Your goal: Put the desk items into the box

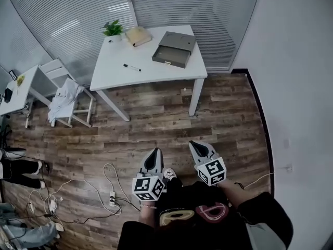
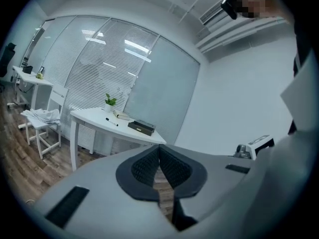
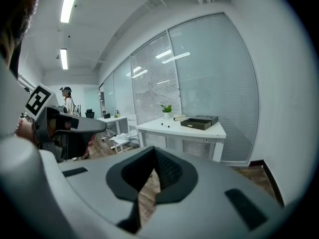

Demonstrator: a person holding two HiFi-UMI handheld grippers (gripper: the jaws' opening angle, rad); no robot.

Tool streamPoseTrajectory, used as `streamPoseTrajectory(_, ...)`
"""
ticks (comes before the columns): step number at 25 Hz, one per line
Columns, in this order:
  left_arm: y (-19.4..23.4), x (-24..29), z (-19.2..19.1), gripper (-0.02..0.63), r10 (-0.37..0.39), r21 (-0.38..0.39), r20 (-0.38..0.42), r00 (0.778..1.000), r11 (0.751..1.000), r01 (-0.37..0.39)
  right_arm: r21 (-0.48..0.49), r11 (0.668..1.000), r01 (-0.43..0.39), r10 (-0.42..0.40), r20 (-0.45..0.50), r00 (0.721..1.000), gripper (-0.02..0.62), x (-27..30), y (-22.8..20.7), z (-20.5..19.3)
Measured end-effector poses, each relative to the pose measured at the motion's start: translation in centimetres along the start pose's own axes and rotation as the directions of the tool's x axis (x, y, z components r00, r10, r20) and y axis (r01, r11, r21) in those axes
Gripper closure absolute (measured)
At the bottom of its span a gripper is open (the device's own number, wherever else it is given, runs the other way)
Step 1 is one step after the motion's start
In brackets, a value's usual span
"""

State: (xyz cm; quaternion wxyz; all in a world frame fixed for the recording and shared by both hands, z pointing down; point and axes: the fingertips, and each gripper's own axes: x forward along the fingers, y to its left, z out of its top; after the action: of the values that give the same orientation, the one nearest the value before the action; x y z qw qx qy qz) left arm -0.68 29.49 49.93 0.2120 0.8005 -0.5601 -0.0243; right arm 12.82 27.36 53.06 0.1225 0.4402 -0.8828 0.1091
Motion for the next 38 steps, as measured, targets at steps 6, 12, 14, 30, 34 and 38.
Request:
streamPoseTrajectory(6,3.4,1.4,1.8,0.589,-0.035,0.019,-0.016,0.999,0.999,0.035,0.012,1.000,0.022,-0.022,-0.005,1.000,0.584,3.7,1.3,0.9)
streamPoseTrajectory(12,6.0,1.8,2.3,0.589,-0.039,0.019,-0.016,0.999,0.999,0.039,0.011,0.999,0.030,-0.030,-0.018,0.999,0.584,5.6,2.4,0.7)
streamPoseTrajectory(14,6.5,1.9,2.5,0.589,-0.038,0.017,-0.010,0.999,0.999,0.038,0.012,0.999,0.034,-0.034,-0.025,0.999,0.584,5.9,2.4,0.7)
streamPoseTrajectory(30,10.6,7.1,3.9,0.589,0.068,-0.012,-0.002,0.998,0.998,-0.068,0.005,0.999,-0.047,0.048,-0.051,0.998,0.584,13.1,-0.8,2.4)
streamPoseTrajectory(34,11.5,10.4,4.7,0.589,0.107,-0.030,0.003,0.994,0.994,-0.107,-0.002,0.997,-0.078,0.078,-0.066,0.995,0.584,16.3,-3.6,3.6)
streamPoseTrajectory(38,12.3,13.7,6.2,0.589,0.131,-0.027,0.005,0.991,0.991,-0.131,-0.012,0.992,-0.127,0.126,-0.071,0.990,0.584,19.8,-5.8,5.1)
